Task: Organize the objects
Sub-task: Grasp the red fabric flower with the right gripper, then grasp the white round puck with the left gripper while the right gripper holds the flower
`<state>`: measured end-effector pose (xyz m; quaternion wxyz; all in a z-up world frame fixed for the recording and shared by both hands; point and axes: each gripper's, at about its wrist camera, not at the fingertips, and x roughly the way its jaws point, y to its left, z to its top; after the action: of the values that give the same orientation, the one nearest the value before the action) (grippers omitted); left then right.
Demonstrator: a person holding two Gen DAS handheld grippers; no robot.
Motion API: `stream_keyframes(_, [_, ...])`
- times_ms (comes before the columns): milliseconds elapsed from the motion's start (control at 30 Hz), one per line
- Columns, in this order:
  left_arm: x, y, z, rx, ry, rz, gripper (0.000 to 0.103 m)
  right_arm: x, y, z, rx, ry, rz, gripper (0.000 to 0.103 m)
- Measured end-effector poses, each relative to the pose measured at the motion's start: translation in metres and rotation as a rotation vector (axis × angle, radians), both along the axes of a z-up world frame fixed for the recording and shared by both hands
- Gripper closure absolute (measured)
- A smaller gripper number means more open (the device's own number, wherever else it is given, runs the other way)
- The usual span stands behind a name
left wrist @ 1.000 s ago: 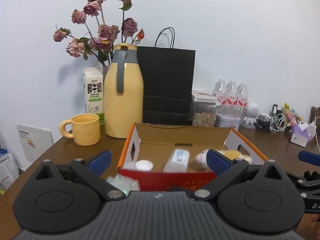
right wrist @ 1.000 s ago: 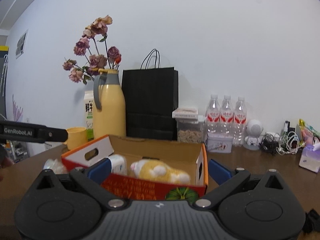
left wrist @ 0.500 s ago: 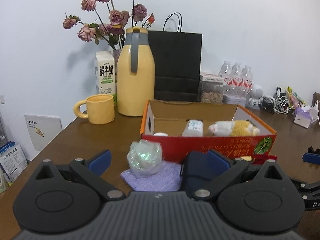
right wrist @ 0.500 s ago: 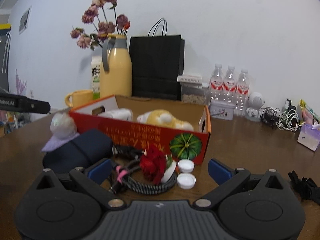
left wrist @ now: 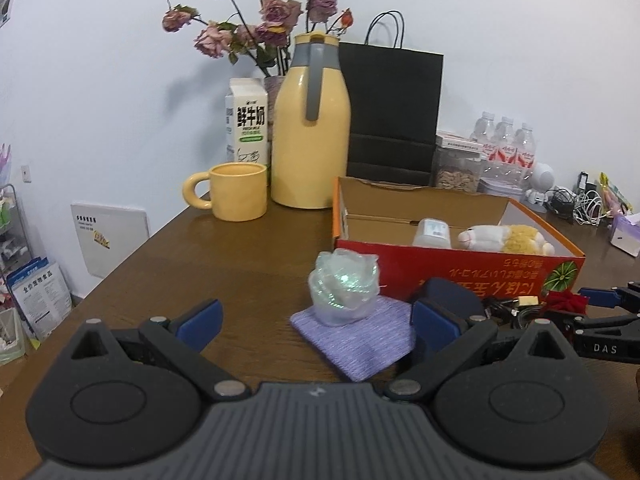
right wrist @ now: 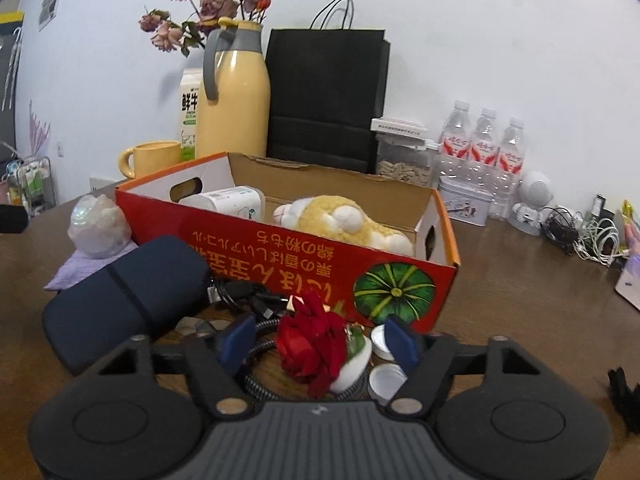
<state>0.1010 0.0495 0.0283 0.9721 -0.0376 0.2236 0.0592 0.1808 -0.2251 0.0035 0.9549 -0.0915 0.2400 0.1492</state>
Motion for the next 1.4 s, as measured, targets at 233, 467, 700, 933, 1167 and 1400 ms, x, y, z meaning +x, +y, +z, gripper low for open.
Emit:
stream_keyframes(233, [0.005, 0.003, -0.004, -0.001, 0.014, 0.008, 0.0, 0.0, -0.001, -0.005, 0.014, -0.02, 0.001, 0.037])
stream_keyframes(467, [0.006, -0.009, -0.006, -0.001, 0.02, -0.026, 0.0, -0.001, 0.004, -0.006, -0.012, -0.031, 0.035, 0.058])
stream_keyframes(700, [0.005, -0.041, -0.007, 0.02, 0.018, -0.155, 0.0, -0.009, -0.014, 0.003, 0.164, -0.038, 0.047, 0.06])
stream_keyframes(933, [0.005, -0.089, -0.027, 0.105, 0.053, -0.343, 0.0, -0.024, -0.017, 0.019, 0.392, 0.002, 0.112, 0.06])
stream_keyframes(1167, [0.006, -0.099, -0.038, 0.074, 0.041, -0.395, 0.0, -0.034, 0.002, 0.018, 0.508, 0.101, 0.204, 0.06])
stream_keyframes(1400, [0.005, -0.094, -0.036, 0.022, -0.014, -0.432, 0.026, -0.039, 0.018, 0.014, 0.562, 0.161, 0.248, 0.06])
